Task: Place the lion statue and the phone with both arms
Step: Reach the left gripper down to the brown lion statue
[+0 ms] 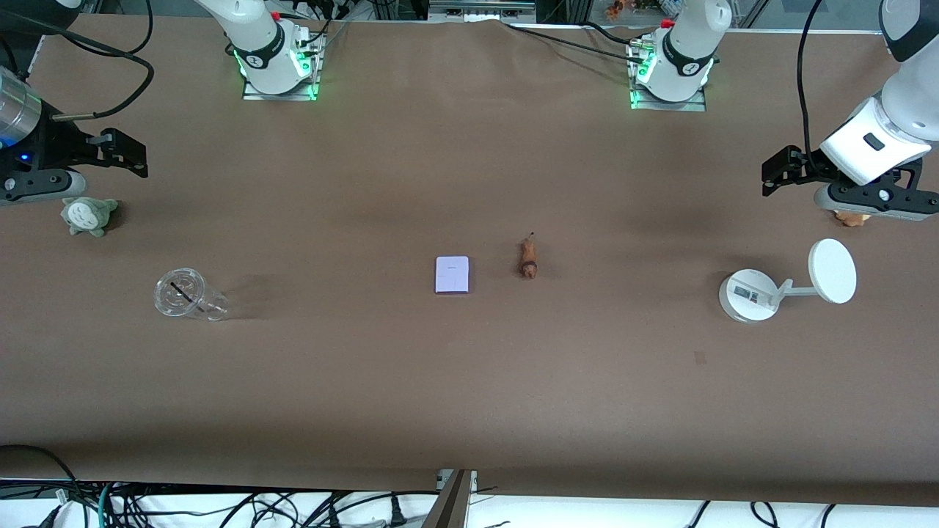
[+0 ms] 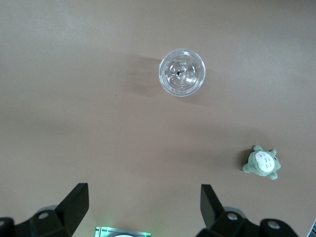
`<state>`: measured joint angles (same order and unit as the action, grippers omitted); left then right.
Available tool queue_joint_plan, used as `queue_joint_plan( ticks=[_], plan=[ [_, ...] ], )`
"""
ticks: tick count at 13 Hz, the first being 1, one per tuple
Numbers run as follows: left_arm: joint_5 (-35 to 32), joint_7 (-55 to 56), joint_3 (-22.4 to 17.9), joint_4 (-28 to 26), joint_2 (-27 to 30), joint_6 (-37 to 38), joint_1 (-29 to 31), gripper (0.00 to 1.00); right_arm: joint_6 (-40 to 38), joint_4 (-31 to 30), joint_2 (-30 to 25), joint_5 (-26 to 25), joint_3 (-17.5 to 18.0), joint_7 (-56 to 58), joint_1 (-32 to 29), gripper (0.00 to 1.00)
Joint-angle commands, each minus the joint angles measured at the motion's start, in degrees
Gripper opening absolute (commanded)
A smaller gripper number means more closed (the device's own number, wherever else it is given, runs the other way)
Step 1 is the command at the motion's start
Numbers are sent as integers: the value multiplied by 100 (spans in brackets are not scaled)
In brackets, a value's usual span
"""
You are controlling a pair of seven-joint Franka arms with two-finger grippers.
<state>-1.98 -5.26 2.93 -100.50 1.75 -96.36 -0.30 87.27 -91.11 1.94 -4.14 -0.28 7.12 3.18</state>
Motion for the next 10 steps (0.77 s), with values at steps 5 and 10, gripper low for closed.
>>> queue_joint_plan(
  ticks=[5,10],
  plan=[
    [285,-54,66,75,-218,204,-93,100,-17,76,8,19,-7,-756,-1,100],
    [338,-27,733,101,-955,-48,-278,100,-17,68,26,63,-7,-624,-10,100]
  ],
)
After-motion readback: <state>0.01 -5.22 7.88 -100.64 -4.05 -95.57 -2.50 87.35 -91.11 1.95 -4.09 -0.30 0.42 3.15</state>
